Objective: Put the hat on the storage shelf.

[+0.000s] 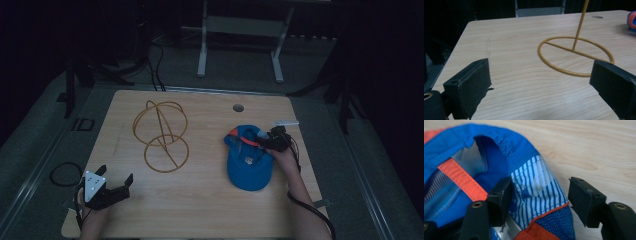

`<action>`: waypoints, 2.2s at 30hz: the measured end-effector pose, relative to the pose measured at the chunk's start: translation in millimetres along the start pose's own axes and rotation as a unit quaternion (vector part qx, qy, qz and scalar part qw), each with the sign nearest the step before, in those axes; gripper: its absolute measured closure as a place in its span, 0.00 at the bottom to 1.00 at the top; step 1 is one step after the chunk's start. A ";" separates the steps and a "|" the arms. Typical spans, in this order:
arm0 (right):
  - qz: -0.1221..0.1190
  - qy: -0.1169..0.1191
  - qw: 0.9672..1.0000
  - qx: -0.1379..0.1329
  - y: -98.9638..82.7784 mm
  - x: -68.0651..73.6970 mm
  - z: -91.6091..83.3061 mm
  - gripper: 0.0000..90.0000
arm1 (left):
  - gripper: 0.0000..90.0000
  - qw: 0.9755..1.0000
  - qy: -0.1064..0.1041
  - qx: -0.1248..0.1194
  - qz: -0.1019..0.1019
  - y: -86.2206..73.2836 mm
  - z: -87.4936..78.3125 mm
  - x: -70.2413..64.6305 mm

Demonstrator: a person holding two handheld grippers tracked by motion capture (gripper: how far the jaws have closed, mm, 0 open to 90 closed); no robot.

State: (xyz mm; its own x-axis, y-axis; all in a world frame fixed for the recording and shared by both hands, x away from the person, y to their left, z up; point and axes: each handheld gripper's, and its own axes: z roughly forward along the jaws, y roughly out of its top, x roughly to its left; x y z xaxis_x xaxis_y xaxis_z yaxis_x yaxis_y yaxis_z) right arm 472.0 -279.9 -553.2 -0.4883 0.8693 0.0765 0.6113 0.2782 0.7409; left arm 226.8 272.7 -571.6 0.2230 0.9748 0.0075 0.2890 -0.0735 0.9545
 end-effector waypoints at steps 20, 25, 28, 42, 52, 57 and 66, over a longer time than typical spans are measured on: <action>-0.054 -0.002 0.998 0.030 -2.0 14.5 3.4 0.93 | 0.04 1.000 0.002 0.009 -0.022 -2.4 3.4 5.7; -0.053 0.001 0.998 0.021 3.0 15.9 -7.4 0.93 | 0.04 0.999 -0.003 0.007 -0.032 -2.5 4.5 7.6; -0.049 0.006 0.999 0.005 7.6 17.4 -17.7 0.94 | 0.04 0.999 -0.003 0.006 -0.033 -2.1 3.7 6.8; -0.102 0.019 0.993 -0.060 37.7 40.2 -78.8 0.94 | 0.04 0.997 -0.032 0.034 -0.055 10.9 -1.7 1.9; -0.128 0.027 0.987 -0.090 55.6 52.7 -117.8 0.94 | 0.06 0.997 -0.005 0.056 -0.060 44.8 -19.8 0.6; -0.142 0.025 0.984 -0.104 62.5 58.6 -136.6 0.94 | 0.06 0.998 -0.005 0.019 -0.056 72.9 -41.7 2.7; -0.154 0.037 0.980 -0.123 70.7 67.1 -156.4 0.94 | 0.06 0.999 -0.029 -0.031 -0.015 136.1 -70.0 -13.1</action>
State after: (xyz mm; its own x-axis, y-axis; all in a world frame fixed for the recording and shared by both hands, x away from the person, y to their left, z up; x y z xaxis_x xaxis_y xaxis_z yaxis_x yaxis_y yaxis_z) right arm 385.1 -265.8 -391.3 -0.6750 0.7252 -0.1358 0.2627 0.4082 0.8743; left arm 198.0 264.7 -420.9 0.2695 0.9623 -0.0372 0.2393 -0.0295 0.9705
